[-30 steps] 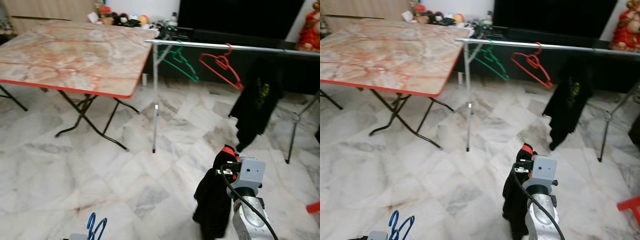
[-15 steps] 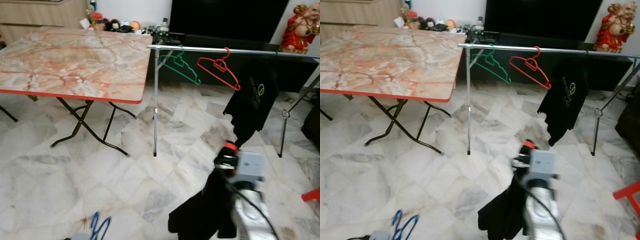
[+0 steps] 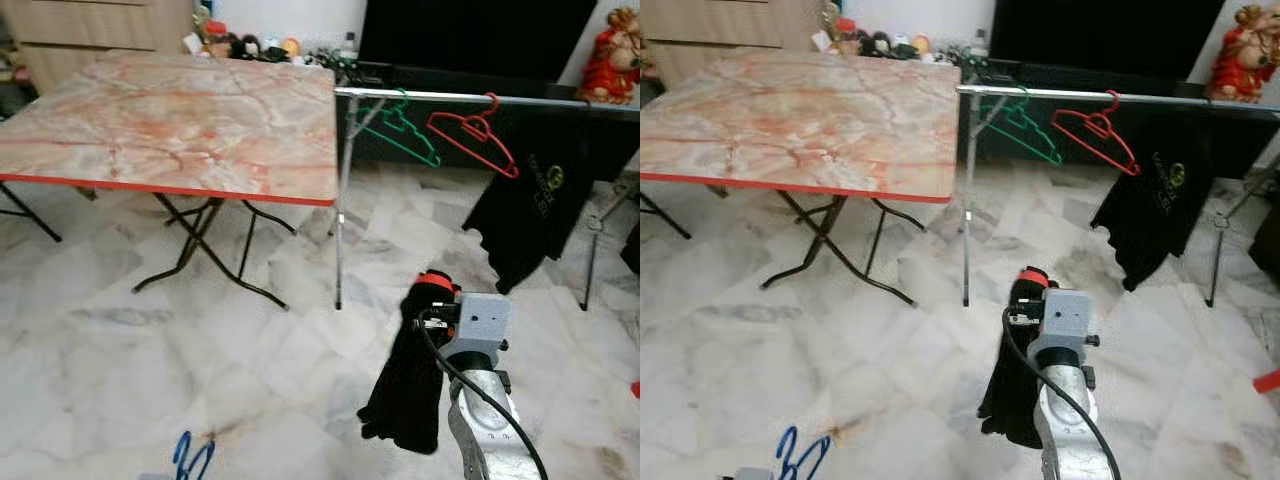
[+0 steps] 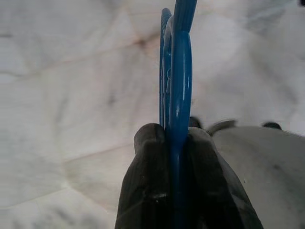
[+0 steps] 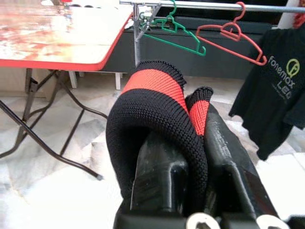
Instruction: Hang hanger
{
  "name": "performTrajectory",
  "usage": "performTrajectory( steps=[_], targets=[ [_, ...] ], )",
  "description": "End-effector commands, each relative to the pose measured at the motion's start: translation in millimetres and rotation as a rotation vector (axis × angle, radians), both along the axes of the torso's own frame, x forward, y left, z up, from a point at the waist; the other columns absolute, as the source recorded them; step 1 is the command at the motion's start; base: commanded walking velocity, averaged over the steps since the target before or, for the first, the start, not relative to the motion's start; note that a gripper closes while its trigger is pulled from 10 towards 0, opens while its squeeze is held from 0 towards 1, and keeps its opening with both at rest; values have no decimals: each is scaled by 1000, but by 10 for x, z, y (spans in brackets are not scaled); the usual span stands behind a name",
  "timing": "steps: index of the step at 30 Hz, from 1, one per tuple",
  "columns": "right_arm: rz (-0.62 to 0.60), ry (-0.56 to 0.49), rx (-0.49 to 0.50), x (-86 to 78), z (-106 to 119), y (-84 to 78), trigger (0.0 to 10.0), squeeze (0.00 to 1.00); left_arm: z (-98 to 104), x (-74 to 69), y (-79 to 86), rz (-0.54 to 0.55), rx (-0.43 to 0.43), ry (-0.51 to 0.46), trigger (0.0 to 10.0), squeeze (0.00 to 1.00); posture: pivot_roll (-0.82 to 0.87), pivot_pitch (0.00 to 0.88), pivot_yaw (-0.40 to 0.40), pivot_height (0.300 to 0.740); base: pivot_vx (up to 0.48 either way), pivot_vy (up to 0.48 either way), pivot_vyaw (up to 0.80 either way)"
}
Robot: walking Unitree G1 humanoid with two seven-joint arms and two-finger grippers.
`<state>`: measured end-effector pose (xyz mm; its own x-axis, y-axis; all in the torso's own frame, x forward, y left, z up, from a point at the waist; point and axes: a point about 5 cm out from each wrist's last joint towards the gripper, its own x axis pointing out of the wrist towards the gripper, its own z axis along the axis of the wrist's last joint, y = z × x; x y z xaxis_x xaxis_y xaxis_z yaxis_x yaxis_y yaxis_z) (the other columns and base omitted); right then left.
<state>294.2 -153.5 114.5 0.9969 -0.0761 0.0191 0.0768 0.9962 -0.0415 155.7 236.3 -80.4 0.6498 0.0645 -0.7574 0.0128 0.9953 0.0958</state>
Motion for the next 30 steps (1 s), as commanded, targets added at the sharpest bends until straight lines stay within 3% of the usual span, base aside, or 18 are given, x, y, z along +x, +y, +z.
performTrajectory(
  steps=[1,25,30],
  targets=[
    [-34,-8,-7,-9,21,-108,10000,0,-43,-66,-58,5,-10,20,10000,0,64,121,-53,740,0,382,0],
    [1,-25,1,37,77,-55,10000,0,-62,-149,26,37,19,50,10000,0,57,150,-56,740,0,378,0],
    [7,-26,-1,36,78,-54,10000,0,-101,-206,27,-3,75,122,10000,0,54,158,-52,740,0,118,0]
  ],
)
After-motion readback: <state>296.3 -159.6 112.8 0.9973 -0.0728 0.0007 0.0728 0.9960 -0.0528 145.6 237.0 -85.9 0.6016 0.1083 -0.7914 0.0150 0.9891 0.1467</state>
